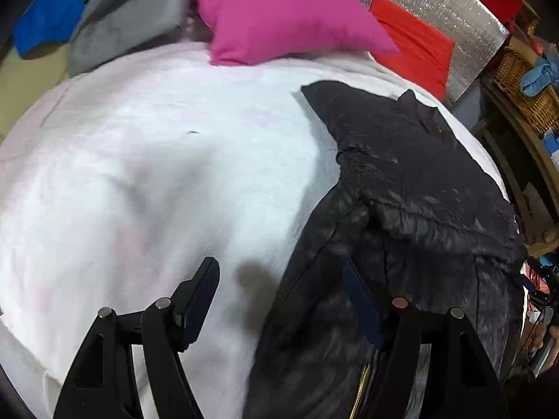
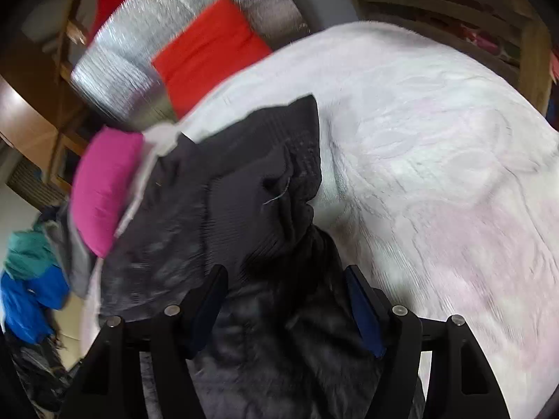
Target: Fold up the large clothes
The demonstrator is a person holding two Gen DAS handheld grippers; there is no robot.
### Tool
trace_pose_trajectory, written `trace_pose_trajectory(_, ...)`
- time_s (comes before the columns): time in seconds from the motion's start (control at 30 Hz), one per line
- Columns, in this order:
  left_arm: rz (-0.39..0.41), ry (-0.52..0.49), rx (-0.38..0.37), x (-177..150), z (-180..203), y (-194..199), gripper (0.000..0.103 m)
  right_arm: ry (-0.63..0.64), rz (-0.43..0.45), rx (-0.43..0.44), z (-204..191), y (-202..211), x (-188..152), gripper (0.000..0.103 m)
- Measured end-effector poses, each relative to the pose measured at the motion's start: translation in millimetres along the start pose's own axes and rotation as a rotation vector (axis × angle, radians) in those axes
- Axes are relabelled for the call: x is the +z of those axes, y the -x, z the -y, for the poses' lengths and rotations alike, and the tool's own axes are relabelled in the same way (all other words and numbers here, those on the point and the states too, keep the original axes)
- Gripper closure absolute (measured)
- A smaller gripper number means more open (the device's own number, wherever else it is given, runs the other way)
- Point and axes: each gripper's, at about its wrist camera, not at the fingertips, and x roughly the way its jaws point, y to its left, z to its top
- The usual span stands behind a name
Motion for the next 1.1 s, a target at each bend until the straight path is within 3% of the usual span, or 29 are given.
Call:
trace_pose_trajectory(0.13, 0.034, 0.038, -0.021, -27.4, -18.2, 34.4, 0.029, 0.01, -0.001, 0.062, 15.3, 34.2, -20.4, 0.028)
trace_pose_trajectory(0.3, 0.013, 0.077, -0.04, -90.5, -31.6, 61.1, 0.029, 0.045, -0.041, 0.077, 39.3, 65.5, -66.7, 0.028)
trace_pose_trajectory(0.43, -0.068, 0.034, -0.027, -131.6, -20.8, 55.3, 0.029, 0.113, -0.105, 0.071, 56.8, 86.5, -105.8, 0.027)
trace_pose_trajectory(0.57, -0.147, 0.015, -0.053, -161.1, -13.5, 50.8, 0.029, 0.197, -0.237, 0.04, 63.3, 86.1, -141.4, 0.026)
trace_pose_trajectory(0.67, -0.212, -0.073, -0.038, -179.9, 1.4, 43.7, 0.029, 0.283, -0.321, -0.002, 64.1, 80.7, -161.5, 0.025)
trace_pose_trajectory(0.83, -0.276, -0.147, 0.048, -194.1, 16.1, 26.6, 0.028, 0.38, -0.414, -0.061, 62.3, 55.8, -181.6, 0.02)
trace_pose_trajectory(1.0, -0.26, -0.099, 0.086, -190.7, 4.8, 19.5, 0.028, 0.343, -0.394, -0.074, 73.1, 38.2, -183.7, 0.018)
trace_pose_trajectory(1.1, -0.245, -0.071, 0.083, -189.2, -0.1, 18.1, 0.028, 0.417, -0.365, -0.029, 63.5, 42.7, -193.6, 0.023)
